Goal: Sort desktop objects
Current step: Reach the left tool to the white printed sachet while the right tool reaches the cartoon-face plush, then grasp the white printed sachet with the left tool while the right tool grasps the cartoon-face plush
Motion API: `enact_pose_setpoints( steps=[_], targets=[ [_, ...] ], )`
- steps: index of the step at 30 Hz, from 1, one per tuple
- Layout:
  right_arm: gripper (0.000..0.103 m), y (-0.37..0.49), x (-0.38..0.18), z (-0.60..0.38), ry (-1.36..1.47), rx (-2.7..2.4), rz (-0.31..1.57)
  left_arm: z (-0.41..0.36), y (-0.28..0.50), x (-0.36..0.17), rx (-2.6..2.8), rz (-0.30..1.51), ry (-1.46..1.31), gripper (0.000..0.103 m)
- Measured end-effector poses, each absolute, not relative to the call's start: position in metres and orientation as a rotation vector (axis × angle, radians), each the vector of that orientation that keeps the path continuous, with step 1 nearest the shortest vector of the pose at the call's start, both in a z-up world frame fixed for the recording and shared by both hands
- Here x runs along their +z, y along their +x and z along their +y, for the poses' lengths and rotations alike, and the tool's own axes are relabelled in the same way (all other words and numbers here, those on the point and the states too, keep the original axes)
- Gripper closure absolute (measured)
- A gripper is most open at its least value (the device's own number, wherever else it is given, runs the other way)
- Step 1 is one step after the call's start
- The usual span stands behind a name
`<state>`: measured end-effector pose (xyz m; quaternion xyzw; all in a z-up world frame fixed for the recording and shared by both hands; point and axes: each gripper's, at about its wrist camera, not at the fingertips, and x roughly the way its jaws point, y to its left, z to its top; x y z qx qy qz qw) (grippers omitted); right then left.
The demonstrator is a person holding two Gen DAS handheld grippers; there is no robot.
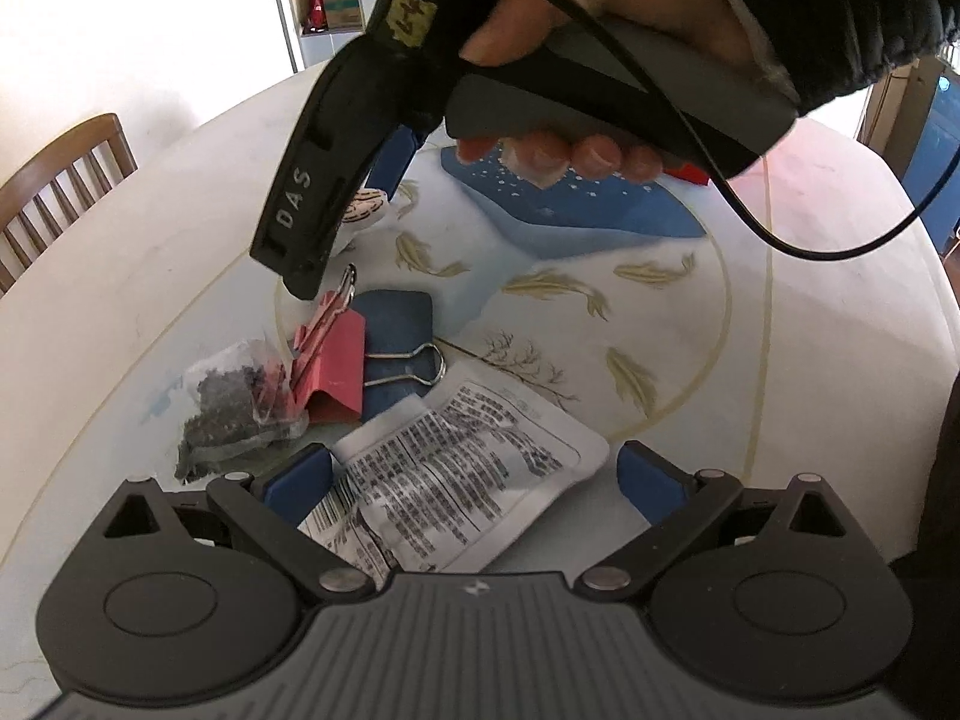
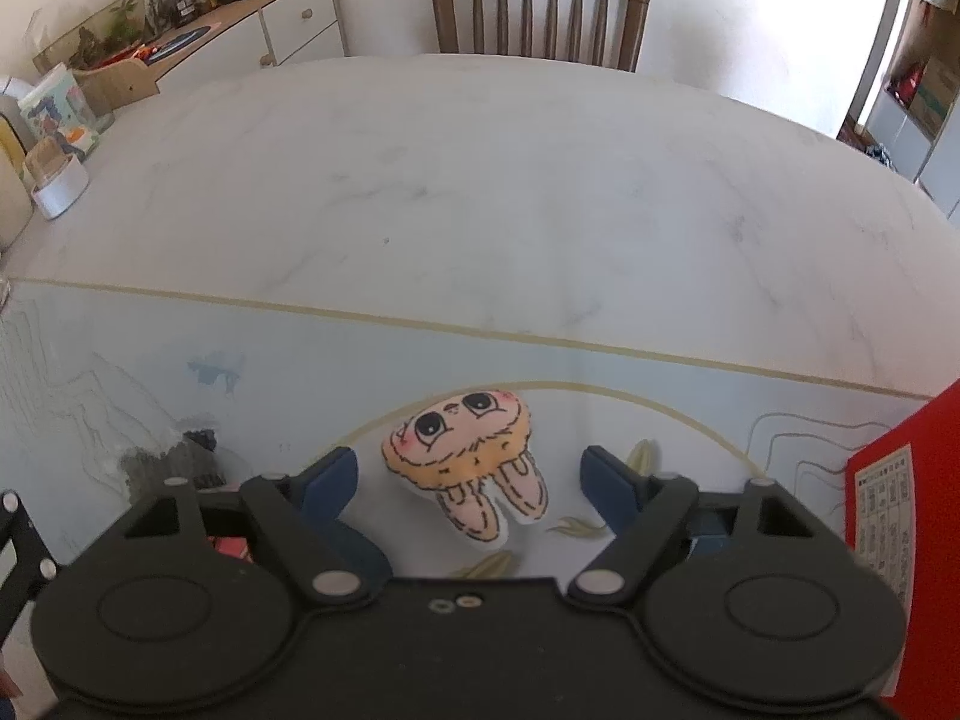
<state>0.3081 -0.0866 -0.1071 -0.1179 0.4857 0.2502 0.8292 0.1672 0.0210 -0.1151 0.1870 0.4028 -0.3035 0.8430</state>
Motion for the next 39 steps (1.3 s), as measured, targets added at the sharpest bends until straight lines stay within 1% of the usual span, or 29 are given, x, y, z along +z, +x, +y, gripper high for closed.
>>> enact_pose_setpoints(
  steps=[5,7,8,10,13,17,23,30,33,39],
  targets=[
    [0.033,0.307,-0.109,-0.086,-0.269,0.529,1.015,0.024,0.17,-0.116,-0.636,0.86,0.358,0.004],
    [0.039,0.307,-0.109,-0.086,-0.275,0.527,1.011,0.024,0.17,-0.116,-0.627,0.864,0.348,0.004],
    [0.041,0.307,-0.109,-0.086,-0.275,0.527,1.008,0.024,0.17,-0.115,-0.619,0.867,0.343,0.005],
    [0.048,0.307,-0.108,-0.086,-0.275,0.524,1.004,0.023,0.169,-0.115,-0.607,0.867,0.338,0.005],
    [0.052,0.305,-0.106,-0.086,-0.275,0.524,1.002,0.024,0.167,-0.113,-0.585,0.862,0.319,0.007],
    [0.054,0.301,-0.105,-0.089,-0.268,0.533,1.003,0.027,0.166,-0.11,-0.552,0.862,0.269,0.014],
    [0.055,0.29,-0.099,-0.098,-0.254,0.535,1.004,0.025,0.16,-0.108,-0.497,0.855,0.249,0.019],
    [0.055,0.274,-0.085,-0.117,-0.227,0.519,0.998,0.019,0.151,-0.105,-0.46,0.851,0.249,0.022],
    [0.055,0.264,-0.079,-0.124,-0.215,0.518,0.995,0.017,0.146,-0.103,-0.45,0.844,0.248,0.026],
    [0.055,0.243,-0.068,-0.137,-0.192,0.519,0.993,0.014,0.14,-0.102,-0.419,0.85,0.231,0.026]
  ],
)
